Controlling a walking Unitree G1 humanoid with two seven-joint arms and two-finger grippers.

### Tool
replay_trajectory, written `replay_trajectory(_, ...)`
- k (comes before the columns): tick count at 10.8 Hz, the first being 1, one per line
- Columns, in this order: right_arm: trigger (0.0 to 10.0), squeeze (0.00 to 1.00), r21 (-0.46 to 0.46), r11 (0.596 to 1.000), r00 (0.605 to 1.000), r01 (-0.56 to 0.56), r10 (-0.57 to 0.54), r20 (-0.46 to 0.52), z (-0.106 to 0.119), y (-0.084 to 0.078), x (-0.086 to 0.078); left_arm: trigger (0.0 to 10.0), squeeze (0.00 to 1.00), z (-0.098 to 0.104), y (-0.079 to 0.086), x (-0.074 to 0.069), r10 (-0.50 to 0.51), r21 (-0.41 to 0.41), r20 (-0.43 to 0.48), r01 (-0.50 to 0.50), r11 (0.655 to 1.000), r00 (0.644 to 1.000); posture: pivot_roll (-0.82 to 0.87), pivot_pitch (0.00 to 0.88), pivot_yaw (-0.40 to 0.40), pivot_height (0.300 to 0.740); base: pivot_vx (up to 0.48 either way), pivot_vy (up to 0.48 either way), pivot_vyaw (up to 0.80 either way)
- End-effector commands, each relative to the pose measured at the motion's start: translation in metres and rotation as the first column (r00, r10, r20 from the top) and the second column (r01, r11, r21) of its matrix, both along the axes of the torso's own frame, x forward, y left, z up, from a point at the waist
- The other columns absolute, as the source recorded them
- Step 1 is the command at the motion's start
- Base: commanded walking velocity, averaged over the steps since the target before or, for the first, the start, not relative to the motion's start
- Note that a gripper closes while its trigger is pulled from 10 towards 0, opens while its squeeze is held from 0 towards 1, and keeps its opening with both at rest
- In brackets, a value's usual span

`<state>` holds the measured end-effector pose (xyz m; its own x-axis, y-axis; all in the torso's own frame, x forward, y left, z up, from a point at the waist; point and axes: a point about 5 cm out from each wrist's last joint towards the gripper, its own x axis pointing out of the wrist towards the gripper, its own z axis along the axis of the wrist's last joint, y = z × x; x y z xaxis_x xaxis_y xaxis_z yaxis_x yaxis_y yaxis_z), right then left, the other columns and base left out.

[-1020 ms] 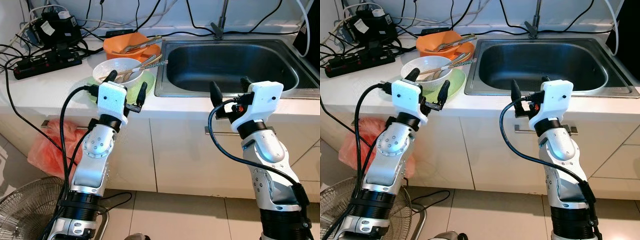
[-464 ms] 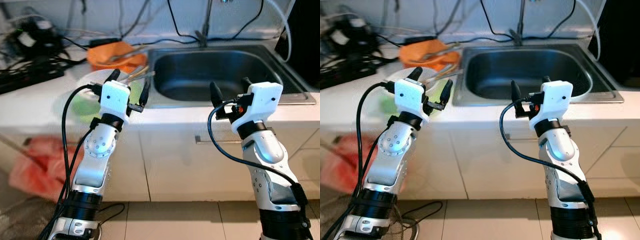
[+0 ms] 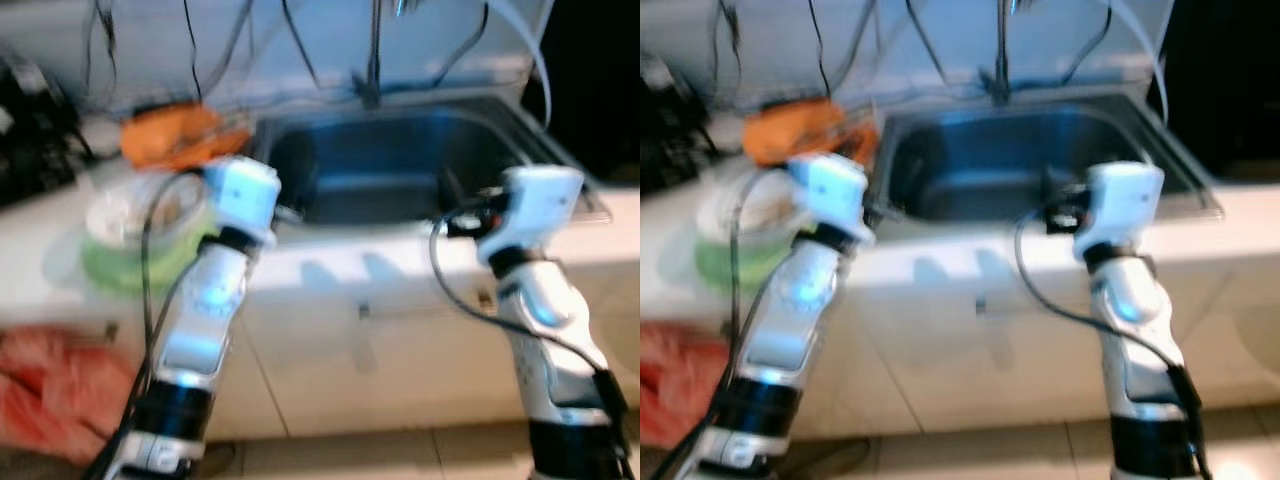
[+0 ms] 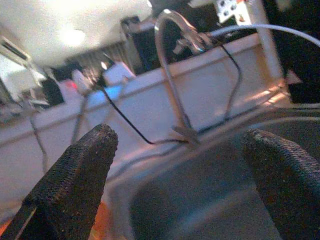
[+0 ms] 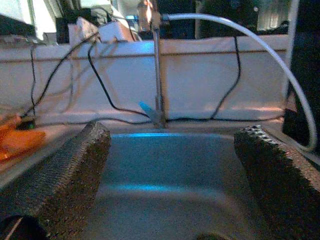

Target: Kitchen organization

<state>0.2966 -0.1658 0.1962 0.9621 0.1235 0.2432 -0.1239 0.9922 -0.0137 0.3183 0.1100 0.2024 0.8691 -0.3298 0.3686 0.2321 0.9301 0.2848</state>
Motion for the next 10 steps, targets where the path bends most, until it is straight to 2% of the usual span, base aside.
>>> replay_trajectory(1,10.0,0.00,-0.004,0.999,0.999,-0.040,0.040,0.010,0.002,0.011,0.000,10.0,0.00,0.001,0.014,0.000,0.043,0.012,0.007,-0.043,0.999,0.999,0.06,0.009,0.075,0.740,0.000,0.000,0.00)
replay_trajectory(4,10.0,0.00,-0.004,0.999,0.999,-0.043,0.043,0.007,0.001,0.012,0.000,10.0,0.00,0.001,0.014,0.000,0.049,0.016,0.006,-0.049,0.999,0.999,0.07,0.013,0.072,0.740,0.000,0.000,0.00)
replay_trajectory(6,10.0,0.00,0.001,0.998,0.998,-0.061,0.061,-0.006,0.000,0.013,0.000,10.0,0.00,-0.007,0.016,0.002,0.076,0.096,-0.012,-0.075,0.993,0.997,0.07,0.014,0.070,0.740,0.000,0.000,0.00)
replay_trajectory(9,10.0,0.00,0.015,0.984,0.983,-0.175,0.176,-0.053,-0.004,0.026,-0.003,10.0,0.00,-0.009,0.018,0.005,0.092,0.121,-0.017,-0.090,0.989,0.996,0.06,0.013,0.073,0.740,0.000,0.000,0.00)
replay_trajectory(10,10.0,0.00,0.013,0.983,0.982,-0.181,0.181,-0.056,-0.005,0.027,-0.004,10.0,0.00,-0.008,0.018,0.006,0.101,0.116,-0.018,-0.098,0.988,0.995,0.06,0.013,0.073,0.740,0.000,0.000,0.00)
